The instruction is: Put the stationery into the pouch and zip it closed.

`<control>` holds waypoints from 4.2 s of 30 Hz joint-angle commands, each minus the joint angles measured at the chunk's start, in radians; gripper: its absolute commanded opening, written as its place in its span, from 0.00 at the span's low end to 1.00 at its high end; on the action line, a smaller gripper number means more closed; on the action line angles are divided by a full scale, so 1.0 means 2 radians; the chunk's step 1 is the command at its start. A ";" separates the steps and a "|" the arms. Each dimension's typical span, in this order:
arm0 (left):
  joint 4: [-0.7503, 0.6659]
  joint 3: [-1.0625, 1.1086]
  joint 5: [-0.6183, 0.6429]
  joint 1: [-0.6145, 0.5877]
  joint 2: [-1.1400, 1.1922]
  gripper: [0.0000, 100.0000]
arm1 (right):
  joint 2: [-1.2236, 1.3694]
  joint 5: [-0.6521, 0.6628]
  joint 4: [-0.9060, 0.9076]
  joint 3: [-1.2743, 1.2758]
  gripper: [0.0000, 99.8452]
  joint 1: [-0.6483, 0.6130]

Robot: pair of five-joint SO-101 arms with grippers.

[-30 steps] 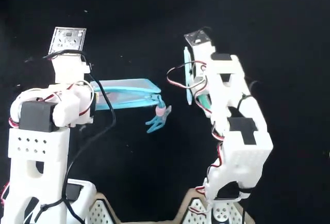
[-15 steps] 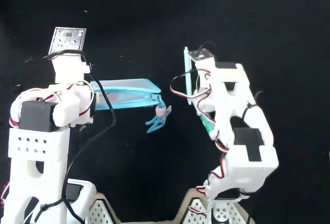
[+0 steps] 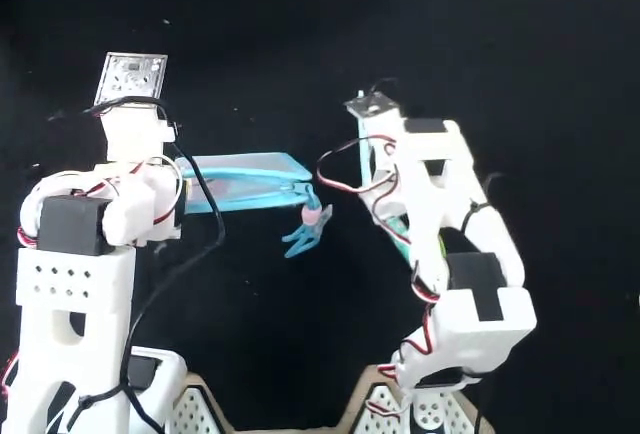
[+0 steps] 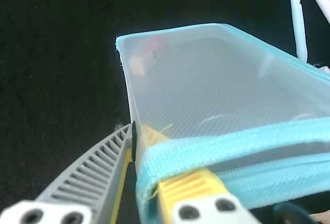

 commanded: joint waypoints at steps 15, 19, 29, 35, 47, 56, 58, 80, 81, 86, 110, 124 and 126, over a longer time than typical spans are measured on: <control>-0.001 0.007 -0.001 0.003 0.004 0.03 | 0.067 0.104 -0.025 -0.041 0.12 -0.008; -0.001 0.007 -0.001 0.003 0.004 0.03 | 0.048 0.081 -0.023 -0.040 0.02 -0.008; -0.001 0.007 -0.001 0.003 0.004 0.03 | -0.175 0.070 0.093 -0.001 0.01 -0.013; -0.001 0.007 -0.001 0.003 0.004 0.03 | -0.376 0.016 0.137 0.009 0.01 -0.037; -0.001 0.007 -0.001 0.003 0.004 0.03 | -0.619 -0.136 0.025 0.017 0.01 -0.222; -0.001 0.007 -0.001 0.003 0.004 0.03 | -0.660 -0.170 -0.257 0.185 0.01 -0.303; -0.001 0.007 -0.001 0.003 0.004 0.03 | -0.669 -0.170 -0.317 0.218 0.01 -0.310; -0.001 0.007 -0.001 0.003 0.004 0.03 | -0.788 -0.166 -0.622 0.436 0.01 -0.402; -0.001 0.007 -0.001 0.003 0.004 0.03 | -0.788 -0.166 -0.653 0.452 0.01 -0.400; -0.001 0.007 -0.001 0.003 0.004 0.03 | -0.788 -0.166 -0.720 0.484 0.01 -0.348; -0.001 0.007 -0.001 0.003 0.004 0.03 | -0.793 -0.169 -0.726 0.472 0.01 -0.330; -0.001 0.007 -0.001 0.003 0.004 0.03 | -0.792 -0.166 -0.696 0.483 0.01 -0.381; -0.001 0.007 -0.001 0.003 0.004 0.03 | -0.792 -0.166 -0.688 0.491 0.01 -0.381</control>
